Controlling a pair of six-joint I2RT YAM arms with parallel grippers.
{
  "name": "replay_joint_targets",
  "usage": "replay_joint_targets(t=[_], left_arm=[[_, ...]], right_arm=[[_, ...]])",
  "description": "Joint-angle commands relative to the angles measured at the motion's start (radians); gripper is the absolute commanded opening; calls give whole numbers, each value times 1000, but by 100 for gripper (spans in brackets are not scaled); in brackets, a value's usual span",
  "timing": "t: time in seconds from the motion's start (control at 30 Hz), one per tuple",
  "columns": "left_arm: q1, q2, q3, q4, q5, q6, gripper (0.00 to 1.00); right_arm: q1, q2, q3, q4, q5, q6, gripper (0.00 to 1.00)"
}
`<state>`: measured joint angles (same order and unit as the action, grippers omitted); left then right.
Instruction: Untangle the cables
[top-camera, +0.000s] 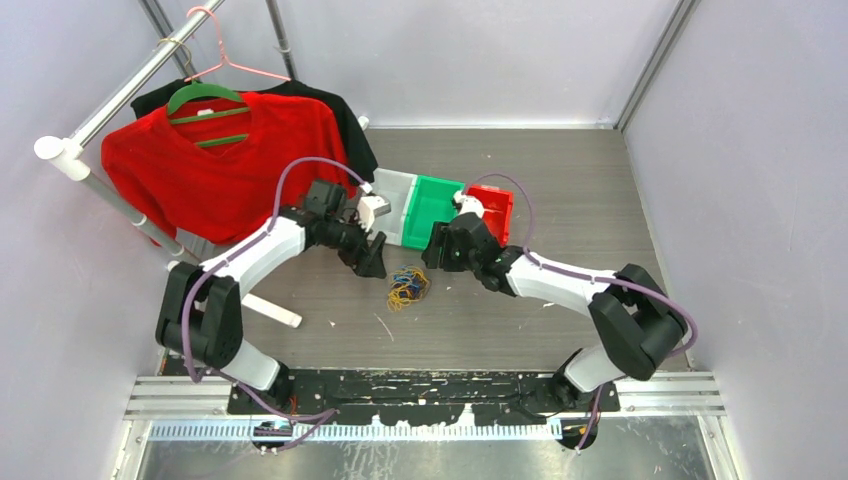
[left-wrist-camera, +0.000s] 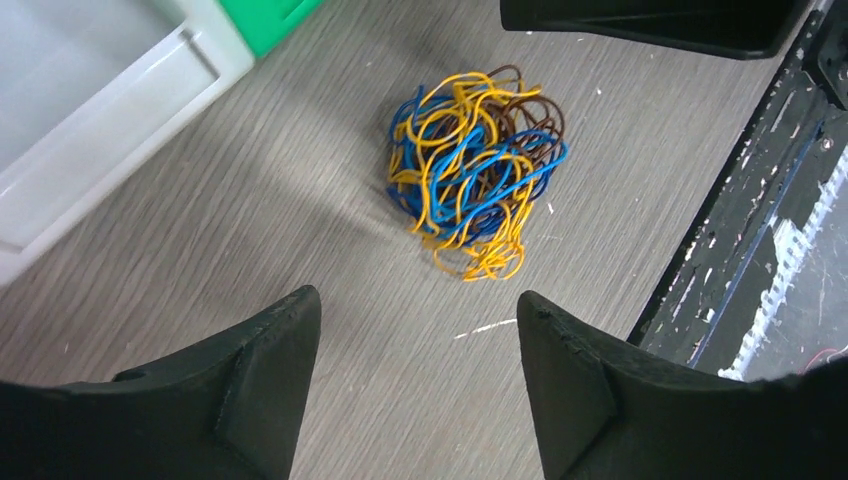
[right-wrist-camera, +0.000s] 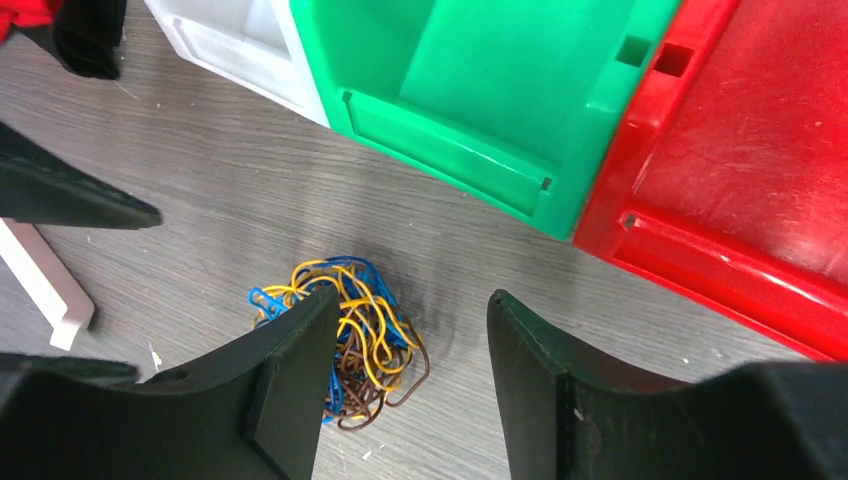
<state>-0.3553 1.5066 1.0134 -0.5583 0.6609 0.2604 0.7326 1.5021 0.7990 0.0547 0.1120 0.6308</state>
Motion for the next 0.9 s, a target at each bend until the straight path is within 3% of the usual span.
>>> replay_joint_targets(t=[0.0,0.4,0.7,0.87], left_arm=[[-44,55,75,29,43,-5,69],[-115,238,185,34,73,7,53],[-134,248,194,38,108,20,18],[-140,186,179,18,96,11,5]], right_arm=[[-3,-111,-23,17,19,9,61],[-33,-214,-73,-24,18,20,60],[-42,-261,-111,-2,-10,33,55],[-43,-259,-115,6,-16,38,52]])
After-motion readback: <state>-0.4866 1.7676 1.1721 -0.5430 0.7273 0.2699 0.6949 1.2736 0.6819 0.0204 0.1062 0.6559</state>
